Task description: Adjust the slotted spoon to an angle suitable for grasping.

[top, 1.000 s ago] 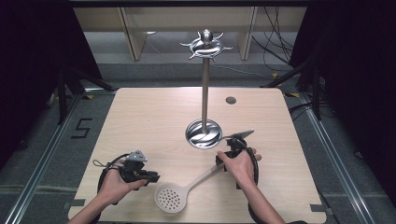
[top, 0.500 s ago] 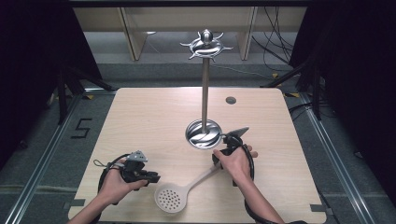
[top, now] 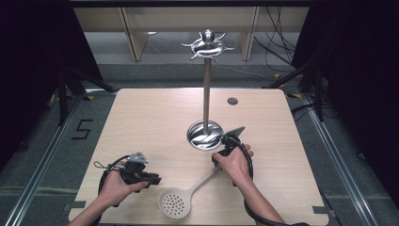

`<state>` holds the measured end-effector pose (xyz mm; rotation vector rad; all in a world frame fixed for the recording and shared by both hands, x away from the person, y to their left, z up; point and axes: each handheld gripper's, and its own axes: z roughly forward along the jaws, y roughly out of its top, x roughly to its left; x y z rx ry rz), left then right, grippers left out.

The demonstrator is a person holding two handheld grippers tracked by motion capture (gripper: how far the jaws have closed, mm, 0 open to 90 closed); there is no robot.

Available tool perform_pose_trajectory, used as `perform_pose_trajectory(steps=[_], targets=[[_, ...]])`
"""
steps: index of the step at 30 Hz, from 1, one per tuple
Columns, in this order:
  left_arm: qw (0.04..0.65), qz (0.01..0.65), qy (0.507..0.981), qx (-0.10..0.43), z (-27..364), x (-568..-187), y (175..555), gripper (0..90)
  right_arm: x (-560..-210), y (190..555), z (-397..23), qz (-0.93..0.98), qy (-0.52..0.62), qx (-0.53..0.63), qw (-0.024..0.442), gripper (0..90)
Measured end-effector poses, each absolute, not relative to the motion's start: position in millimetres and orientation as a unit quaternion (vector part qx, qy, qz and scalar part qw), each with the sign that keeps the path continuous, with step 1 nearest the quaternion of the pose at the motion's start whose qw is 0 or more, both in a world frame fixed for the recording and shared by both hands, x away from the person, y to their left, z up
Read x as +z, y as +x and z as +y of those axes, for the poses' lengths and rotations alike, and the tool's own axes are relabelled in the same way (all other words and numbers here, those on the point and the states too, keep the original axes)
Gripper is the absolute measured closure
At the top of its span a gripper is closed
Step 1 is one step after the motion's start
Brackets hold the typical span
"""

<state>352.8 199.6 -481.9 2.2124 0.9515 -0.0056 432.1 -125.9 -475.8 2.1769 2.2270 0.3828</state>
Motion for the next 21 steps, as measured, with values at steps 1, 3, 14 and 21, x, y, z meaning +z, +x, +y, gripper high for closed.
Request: perform_pose_trajectory(steps=[1,3,14,21], targets=[[0.361,0.37,0.856,0.001,199.4,-482.3,352.5,74.4,-475.5,432.2,-126.3,0.711,0.693,0.121,0.002,30.2],[0.359,0.371,0.857,0.002,199.7,-482.7,353.1,74.4,-475.4,432.6,-127.4,0.711,0.693,0.121,0.003,33.3],[0.361,0.372,0.855,0.0,198.5,-482.9,352.4,74.4,-475.0,434.5,-130.6,0.745,0.656,0.12,0.005,49.1],[0.36,0.37,0.856,-0.002,198.3,-483.8,352.7,74.2,-474.0,435.5,-133.0,0.771,0.627,0.111,0.006,56.9]])
